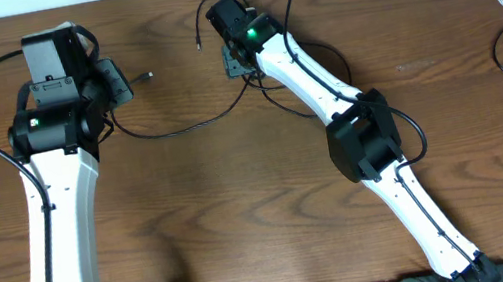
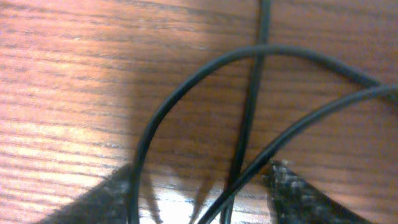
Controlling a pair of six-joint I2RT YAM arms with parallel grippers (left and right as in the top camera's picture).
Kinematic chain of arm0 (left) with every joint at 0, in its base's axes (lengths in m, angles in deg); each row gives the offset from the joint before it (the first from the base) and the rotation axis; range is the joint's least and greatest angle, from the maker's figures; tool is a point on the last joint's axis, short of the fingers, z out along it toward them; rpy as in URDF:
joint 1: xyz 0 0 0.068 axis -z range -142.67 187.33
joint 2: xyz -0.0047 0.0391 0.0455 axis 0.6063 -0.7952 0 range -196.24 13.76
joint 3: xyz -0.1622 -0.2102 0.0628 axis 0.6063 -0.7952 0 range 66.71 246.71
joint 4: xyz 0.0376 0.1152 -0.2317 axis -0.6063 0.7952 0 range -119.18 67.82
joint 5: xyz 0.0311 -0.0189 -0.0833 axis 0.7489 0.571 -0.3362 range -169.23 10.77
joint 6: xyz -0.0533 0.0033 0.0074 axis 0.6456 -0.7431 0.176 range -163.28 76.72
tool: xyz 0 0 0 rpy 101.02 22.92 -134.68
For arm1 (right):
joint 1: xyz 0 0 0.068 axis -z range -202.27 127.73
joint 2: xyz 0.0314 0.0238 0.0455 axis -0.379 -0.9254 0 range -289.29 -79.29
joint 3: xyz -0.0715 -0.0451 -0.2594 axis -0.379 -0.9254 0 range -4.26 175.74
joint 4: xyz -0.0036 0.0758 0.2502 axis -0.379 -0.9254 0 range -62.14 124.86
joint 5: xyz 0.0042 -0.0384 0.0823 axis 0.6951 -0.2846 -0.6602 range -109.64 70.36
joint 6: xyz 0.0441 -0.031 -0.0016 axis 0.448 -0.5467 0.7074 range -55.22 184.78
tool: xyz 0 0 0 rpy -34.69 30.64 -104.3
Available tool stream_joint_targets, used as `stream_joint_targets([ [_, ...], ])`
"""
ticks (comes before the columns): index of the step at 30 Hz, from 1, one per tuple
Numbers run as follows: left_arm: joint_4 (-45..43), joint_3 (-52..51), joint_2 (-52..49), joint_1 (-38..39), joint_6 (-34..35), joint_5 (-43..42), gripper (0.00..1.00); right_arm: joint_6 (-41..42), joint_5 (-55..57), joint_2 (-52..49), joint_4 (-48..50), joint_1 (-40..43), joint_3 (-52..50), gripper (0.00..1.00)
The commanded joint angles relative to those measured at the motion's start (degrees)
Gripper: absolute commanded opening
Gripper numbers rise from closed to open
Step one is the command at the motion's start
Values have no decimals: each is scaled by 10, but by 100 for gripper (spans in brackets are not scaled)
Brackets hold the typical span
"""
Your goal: Untangle cables
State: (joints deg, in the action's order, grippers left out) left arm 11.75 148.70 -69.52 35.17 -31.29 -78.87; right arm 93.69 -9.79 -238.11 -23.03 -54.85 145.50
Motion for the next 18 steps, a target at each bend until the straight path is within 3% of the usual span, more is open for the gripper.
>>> stream_joint_targets([
  [1, 2, 0, -7, -3, -1, 8, 13, 3, -33, -17, -18, -5, -25, 42],
  [4, 2, 0, -7, -3, -1, 7, 13, -31, -47, -17, -43, -8, -25, 25],
  [7, 2, 0, -7, -3, -1, 7, 13, -55, -56, -17, -79, -8, -25, 1],
  [12, 2, 0, -7, -3, -1, 7, 14, -97, -89, 9, -123, 18, -23, 1],
  [18, 2, 0, -7, -3, 0, 7, 17, -225, -245, 109, -163, 98, -17, 1],
])
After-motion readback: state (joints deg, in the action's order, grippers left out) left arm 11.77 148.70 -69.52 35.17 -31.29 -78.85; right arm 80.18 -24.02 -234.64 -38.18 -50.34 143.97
